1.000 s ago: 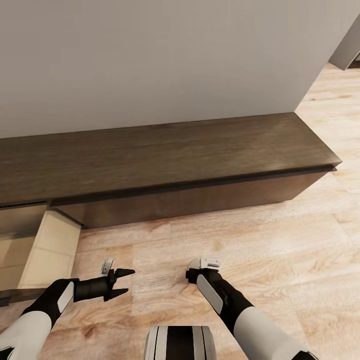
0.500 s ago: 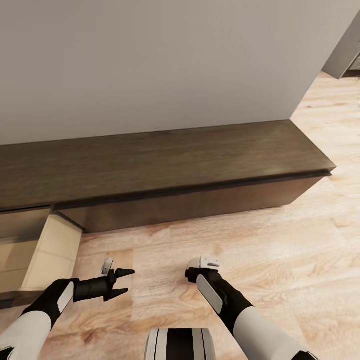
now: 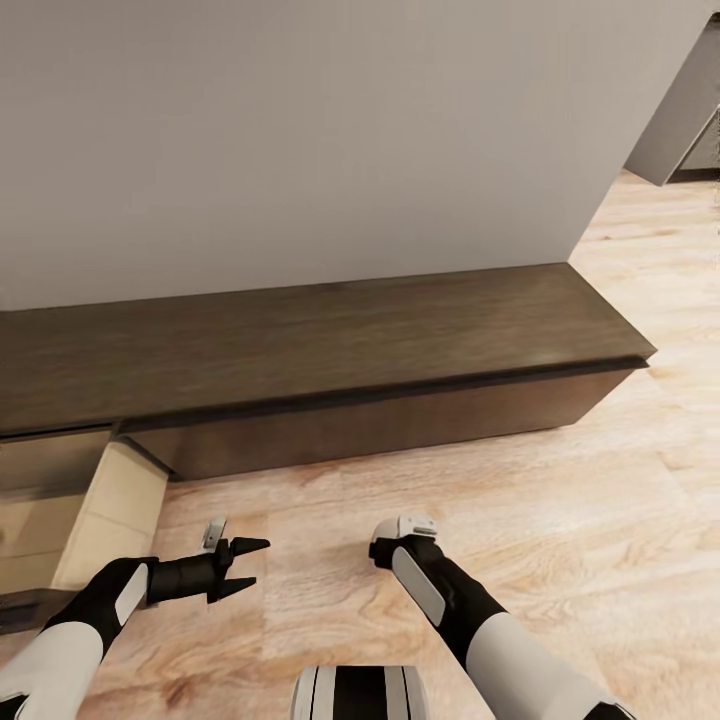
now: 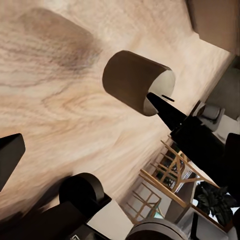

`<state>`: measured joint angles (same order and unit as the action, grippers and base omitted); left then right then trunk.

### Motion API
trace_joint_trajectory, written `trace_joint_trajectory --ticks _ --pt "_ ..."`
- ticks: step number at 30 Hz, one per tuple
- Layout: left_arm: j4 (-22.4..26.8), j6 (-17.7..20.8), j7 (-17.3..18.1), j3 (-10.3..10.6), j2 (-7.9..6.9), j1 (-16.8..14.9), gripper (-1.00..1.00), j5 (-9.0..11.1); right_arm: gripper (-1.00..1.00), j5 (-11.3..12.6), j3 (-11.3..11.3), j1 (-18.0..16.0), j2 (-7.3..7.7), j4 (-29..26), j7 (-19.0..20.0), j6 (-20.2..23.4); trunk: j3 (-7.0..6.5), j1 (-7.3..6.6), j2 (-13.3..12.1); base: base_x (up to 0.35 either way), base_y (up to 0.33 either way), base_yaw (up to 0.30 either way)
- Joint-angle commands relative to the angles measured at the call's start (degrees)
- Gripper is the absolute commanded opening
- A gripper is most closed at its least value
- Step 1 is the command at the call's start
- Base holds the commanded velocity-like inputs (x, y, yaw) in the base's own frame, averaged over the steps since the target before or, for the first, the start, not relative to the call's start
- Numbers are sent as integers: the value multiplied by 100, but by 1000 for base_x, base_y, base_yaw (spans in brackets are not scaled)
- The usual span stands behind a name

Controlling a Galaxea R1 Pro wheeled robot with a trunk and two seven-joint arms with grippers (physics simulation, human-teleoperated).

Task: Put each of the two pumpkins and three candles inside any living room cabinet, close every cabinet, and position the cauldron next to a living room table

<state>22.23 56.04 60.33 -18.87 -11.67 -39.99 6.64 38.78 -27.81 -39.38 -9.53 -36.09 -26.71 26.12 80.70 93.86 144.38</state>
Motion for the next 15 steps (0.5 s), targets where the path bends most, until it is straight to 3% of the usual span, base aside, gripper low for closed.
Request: trace_joint_trajectory --ticks 1,8,15 --pt "0 9 0 0 3 0 100 -2 -100 1 5 1 -5 -4 1 23 -23 -2 -2 0 0 0" --pt "-1 46 4 3 -2 0 100 4 -100 -2 12 1 -46 -13 -25 73 -178 -20 -11 -160 0 0" --pt "-5 46 -2 8 6 0 100 -3 -100 -2 1 0 -46 -95 -4 256 -333 -38 -20 -31 0 0"
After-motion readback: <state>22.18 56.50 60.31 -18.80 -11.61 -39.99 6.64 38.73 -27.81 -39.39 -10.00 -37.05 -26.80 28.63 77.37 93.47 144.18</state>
